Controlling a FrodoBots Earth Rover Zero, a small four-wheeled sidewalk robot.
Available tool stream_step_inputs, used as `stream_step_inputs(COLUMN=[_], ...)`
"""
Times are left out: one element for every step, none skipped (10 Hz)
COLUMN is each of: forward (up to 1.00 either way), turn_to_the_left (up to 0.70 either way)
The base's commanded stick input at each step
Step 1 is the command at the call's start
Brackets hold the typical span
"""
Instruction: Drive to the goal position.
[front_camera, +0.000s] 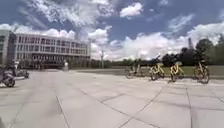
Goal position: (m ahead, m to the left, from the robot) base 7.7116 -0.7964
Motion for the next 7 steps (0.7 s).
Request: stream_step_inputs(forward=[0.7,0.7,0.7,0.7,0.7,0.7,0.7], turn_to_the_left=[0.15,0.02,0.0,0.0,0.0,0.0,0.0])
